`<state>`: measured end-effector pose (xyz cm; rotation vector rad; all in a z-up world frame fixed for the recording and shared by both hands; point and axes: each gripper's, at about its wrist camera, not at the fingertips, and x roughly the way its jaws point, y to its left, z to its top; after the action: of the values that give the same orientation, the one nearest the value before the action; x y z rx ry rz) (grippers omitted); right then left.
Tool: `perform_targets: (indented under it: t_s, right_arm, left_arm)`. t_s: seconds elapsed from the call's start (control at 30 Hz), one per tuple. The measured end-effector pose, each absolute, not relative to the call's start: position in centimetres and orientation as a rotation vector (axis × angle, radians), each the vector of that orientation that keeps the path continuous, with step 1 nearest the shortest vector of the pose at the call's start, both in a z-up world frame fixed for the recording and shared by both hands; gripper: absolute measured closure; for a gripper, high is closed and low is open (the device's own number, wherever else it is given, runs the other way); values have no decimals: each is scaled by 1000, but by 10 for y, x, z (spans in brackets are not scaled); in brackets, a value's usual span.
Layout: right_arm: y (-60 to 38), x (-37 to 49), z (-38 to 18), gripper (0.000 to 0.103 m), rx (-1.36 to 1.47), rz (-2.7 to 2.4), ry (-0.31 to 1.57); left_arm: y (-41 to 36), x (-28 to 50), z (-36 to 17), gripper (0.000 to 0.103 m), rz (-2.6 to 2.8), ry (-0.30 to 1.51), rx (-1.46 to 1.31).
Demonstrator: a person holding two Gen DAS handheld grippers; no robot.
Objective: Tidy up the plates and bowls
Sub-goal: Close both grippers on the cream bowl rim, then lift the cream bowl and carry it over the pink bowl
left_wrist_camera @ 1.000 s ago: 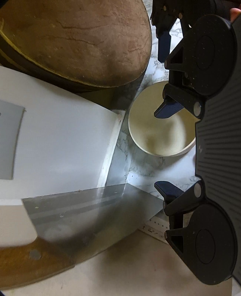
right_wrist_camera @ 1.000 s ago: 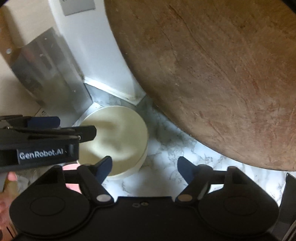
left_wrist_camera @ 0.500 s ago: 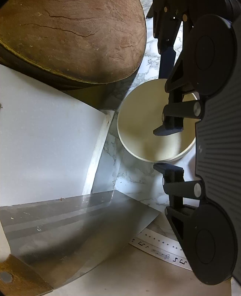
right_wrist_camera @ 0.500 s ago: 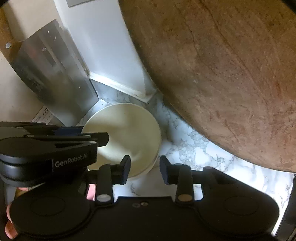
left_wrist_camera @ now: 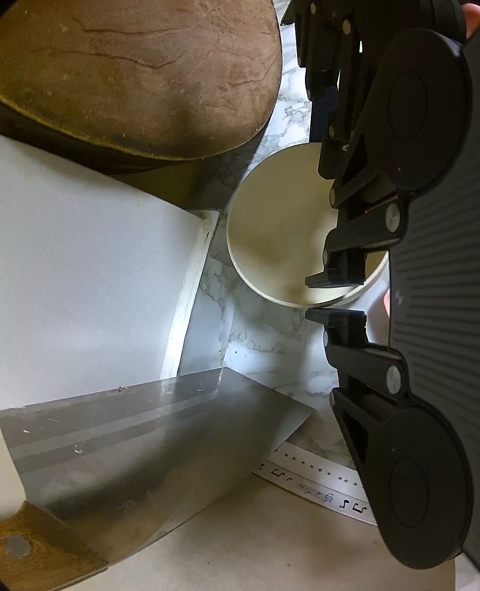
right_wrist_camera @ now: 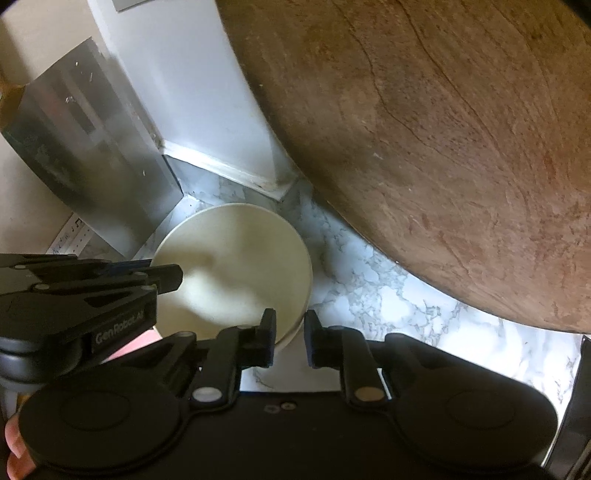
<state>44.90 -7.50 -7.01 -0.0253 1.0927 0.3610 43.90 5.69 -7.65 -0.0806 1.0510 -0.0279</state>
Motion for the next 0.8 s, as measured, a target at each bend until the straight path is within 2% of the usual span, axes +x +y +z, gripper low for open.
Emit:
perform_targets:
  t_s: [0.8]
  right_arm:
    - [-79,381,-14,89,-44,357,1036]
  left_arm:
    - [63,360,-11,92,-88,982,-117]
